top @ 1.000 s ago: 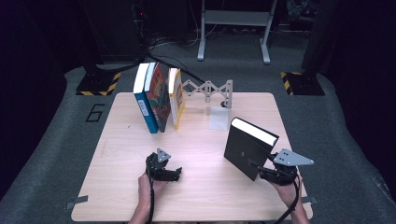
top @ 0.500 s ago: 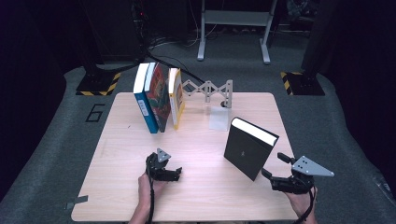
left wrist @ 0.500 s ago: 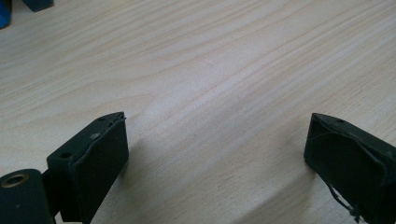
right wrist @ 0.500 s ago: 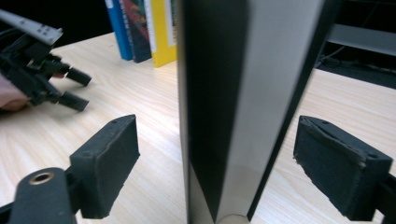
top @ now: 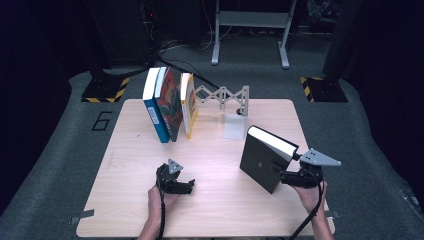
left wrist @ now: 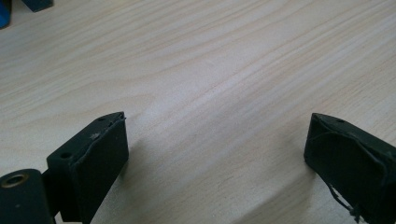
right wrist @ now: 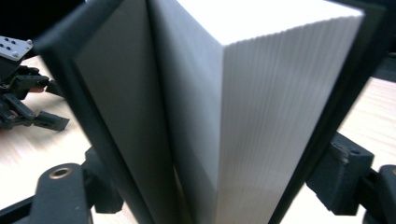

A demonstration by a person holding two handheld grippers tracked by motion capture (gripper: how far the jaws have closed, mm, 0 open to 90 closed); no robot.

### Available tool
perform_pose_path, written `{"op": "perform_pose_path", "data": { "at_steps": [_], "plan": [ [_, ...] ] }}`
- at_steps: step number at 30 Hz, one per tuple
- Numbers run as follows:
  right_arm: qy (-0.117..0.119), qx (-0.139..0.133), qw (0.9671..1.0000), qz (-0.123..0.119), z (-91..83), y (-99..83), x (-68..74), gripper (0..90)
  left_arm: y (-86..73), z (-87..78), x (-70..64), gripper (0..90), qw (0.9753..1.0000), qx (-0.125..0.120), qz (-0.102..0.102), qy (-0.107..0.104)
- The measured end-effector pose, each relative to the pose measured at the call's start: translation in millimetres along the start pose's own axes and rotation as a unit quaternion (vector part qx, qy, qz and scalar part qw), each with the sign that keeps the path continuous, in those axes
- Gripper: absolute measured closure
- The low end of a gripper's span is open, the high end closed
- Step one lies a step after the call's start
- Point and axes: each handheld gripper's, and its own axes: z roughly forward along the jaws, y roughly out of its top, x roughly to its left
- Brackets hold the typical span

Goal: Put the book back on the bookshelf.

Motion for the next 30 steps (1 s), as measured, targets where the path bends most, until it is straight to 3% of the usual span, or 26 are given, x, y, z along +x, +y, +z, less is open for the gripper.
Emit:
{"op": "perform_pose_path", "data": {
  "at_steps": [5,8,10,11,19,28,30],
  "plan": [
    [0.001,-0.016,0.9999,0.002,0.0,-1.4,-5.0,41.5,0.0,-0.1,0.0,6.1,1.0000,0.000,0.000,0.000],
    [0.012,-0.022,0.9997,0.000,-0.9,-3.8,-8.3,45.4,0.0,0.1,0.0,6.2,1.0000,0.000,0.000,0.000],
    [0.024,-0.025,0.9994,-0.003,-1.2,-4.2,-10.0,50.0,0.1,0.1,-0.1,6.1,1.0000,0.000,-0.002,-0.001],
    [0.042,-0.028,0.9987,-0.006,-1.5,-5.1,-11.7,53.0,0.0,0.1,-0.1,6.1,1.0000,0.000,-0.001,0.001],
    [0.064,-0.013,0.9972,-0.037,4.3,2.5,-6.4,53.9,0.1,-0.1,0.2,6.1,1.0000,0.001,0.000,-0.001],
    [0.096,-0.008,0.9949,-0.031,12.7,5.1,-4.7,53.9,0.0,0.1,0.1,6.1,1.0000,0.000,0.000,0.000],
    [0.104,-0.015,0.9937,-0.041,15.4,5.9,-4.6,53.9,0.0,0.0,-0.1,6.1,1.0000,0.000,-0.001,0.000]
  ]
}}
